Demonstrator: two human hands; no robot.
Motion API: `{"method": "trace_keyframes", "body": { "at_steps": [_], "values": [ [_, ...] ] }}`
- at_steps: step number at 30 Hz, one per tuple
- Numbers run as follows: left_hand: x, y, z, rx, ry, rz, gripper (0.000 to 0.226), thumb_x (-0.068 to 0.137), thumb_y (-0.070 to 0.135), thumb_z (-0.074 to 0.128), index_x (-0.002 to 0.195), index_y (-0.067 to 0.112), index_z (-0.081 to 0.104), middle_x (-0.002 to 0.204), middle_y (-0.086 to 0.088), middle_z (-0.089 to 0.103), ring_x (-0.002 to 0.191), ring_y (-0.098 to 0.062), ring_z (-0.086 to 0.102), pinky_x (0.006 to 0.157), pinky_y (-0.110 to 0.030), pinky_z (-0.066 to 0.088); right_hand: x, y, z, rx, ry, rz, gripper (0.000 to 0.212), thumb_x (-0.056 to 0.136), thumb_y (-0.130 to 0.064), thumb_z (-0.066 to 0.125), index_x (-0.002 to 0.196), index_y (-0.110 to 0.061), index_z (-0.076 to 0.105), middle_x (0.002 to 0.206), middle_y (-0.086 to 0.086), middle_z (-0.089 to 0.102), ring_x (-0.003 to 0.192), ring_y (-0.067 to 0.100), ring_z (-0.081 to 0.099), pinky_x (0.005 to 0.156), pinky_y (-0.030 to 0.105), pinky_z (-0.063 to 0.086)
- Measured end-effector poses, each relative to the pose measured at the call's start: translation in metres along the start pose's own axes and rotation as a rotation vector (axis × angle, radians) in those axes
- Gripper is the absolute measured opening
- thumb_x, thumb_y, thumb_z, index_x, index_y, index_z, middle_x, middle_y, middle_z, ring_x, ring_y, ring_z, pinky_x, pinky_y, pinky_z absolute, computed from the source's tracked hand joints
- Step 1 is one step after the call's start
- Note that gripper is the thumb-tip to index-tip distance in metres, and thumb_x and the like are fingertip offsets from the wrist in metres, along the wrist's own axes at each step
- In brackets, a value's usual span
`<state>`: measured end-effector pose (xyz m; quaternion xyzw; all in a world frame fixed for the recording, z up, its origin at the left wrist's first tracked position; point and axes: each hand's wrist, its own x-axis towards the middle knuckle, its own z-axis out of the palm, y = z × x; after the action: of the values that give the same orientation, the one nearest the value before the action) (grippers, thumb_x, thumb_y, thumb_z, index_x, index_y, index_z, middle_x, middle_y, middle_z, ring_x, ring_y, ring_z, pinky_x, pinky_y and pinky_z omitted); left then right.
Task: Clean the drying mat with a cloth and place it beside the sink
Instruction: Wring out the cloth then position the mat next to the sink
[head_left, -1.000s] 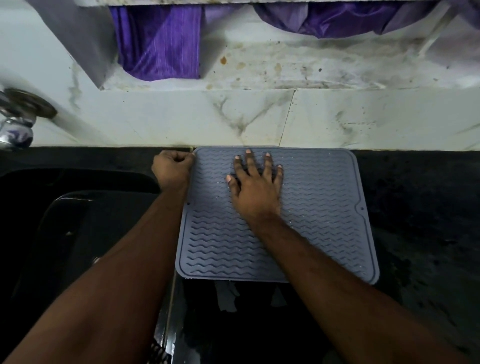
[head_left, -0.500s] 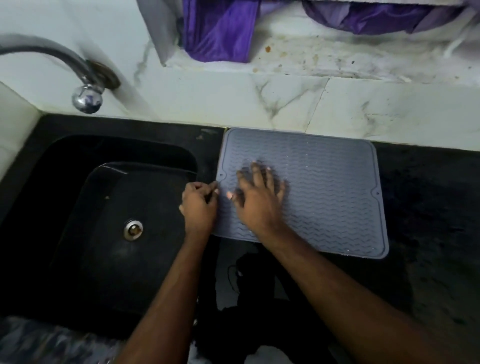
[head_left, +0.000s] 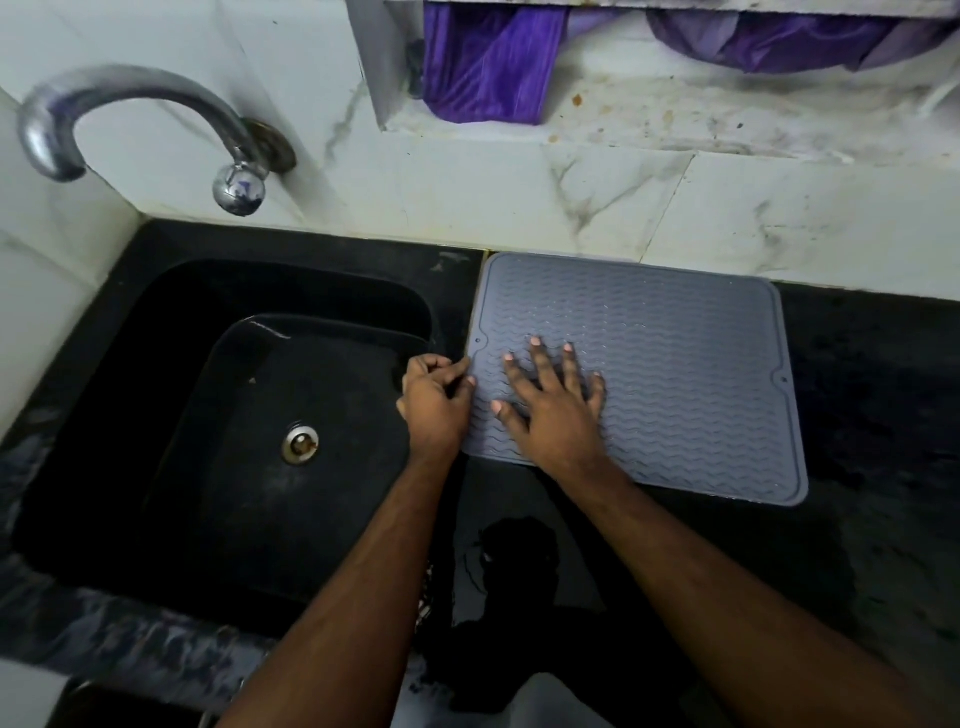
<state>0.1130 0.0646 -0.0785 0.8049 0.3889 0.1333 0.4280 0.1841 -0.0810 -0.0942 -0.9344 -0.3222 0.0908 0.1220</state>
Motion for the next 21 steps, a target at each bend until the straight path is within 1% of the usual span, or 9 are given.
{"method": "trace_keyframes", "body": {
  "at_steps": [4,10,12,14,17,19,21],
  "values": [
    [0.001,-0.001,0.001,-0.005,0.002,0.007,0.03,0.09,0.021,0.075,0.12,0.02,0.075,0.118,0.003,0.054,0.117,-0.018,0.055,0.108,-0.047,0.04,0.001,0.0,0.002,-0.005,0.022,-0.006,0.066,0.095,-0.071,0.03,0.154,-0.044,0.026,0.169,-0.005,0.008,0.154,0.033,0.0,0.114,0.068,0.008],
    [0.002,0.0,-0.001,-0.023,-0.013,-0.003,0.031,0.09,0.022,0.075,0.121,0.019,0.074,0.117,0.002,0.055,0.115,-0.018,0.057,0.108,-0.048,0.043,0.001,0.0,0.004,-0.024,0.017,0.001,0.068,0.094,-0.073,0.023,0.155,-0.044,0.021,0.169,-0.005,0.005,0.155,0.033,-0.003,0.115,0.067,0.008],
    [-0.001,0.002,-0.004,-0.033,-0.009,0.008,0.029,0.09,0.02,0.075,0.119,0.014,0.075,0.115,0.001,0.054,0.113,-0.017,0.056,0.106,-0.045,0.046,0.001,-0.001,0.001,-0.015,-0.005,0.003,0.067,0.095,-0.072,0.025,0.156,-0.043,0.02,0.169,-0.005,0.003,0.154,0.032,-0.006,0.116,0.067,0.005],
    [-0.007,0.001,-0.009,-0.02,0.011,0.017,0.025,0.09,0.018,0.076,0.114,0.01,0.077,0.113,-0.002,0.054,0.112,-0.019,0.056,0.104,-0.043,0.048,0.001,-0.001,-0.005,0.0,-0.042,-0.001,0.067,0.096,-0.069,0.031,0.156,-0.042,0.021,0.169,-0.003,0.001,0.154,0.033,-0.007,0.116,0.066,0.003],
    [-0.03,-0.006,-0.017,0.022,0.042,-0.015,0.022,0.088,0.021,0.077,0.108,0.012,0.079,0.112,-0.002,0.055,0.111,-0.02,0.056,0.102,-0.045,0.048,-0.009,-0.003,-0.015,0.037,-0.05,-0.062,0.062,0.096,-0.064,0.042,0.152,-0.039,0.034,0.168,0.001,0.013,0.154,0.032,0.002,0.117,0.062,0.006],
    [-0.046,-0.013,-0.02,0.09,0.058,-0.029,0.024,0.088,0.026,0.078,0.111,0.018,0.079,0.112,0.003,0.054,0.111,-0.017,0.055,0.103,-0.048,0.045,-0.024,-0.006,-0.014,0.056,-0.032,-0.11,0.055,0.095,-0.059,0.048,0.147,-0.038,0.043,0.166,0.001,0.021,0.153,0.029,0.011,0.117,0.06,0.012],
    [-0.059,-0.015,-0.021,0.139,0.061,-0.031,0.028,0.088,0.028,0.078,0.115,0.021,0.078,0.114,0.006,0.052,0.113,-0.015,0.053,0.104,-0.048,0.042,-0.038,-0.01,-0.009,0.038,-0.036,-0.127,0.051,0.096,-0.055,0.05,0.145,-0.039,0.046,0.165,0.0,0.023,0.152,0.028,0.014,0.118,0.058,0.015]
  ]
}}
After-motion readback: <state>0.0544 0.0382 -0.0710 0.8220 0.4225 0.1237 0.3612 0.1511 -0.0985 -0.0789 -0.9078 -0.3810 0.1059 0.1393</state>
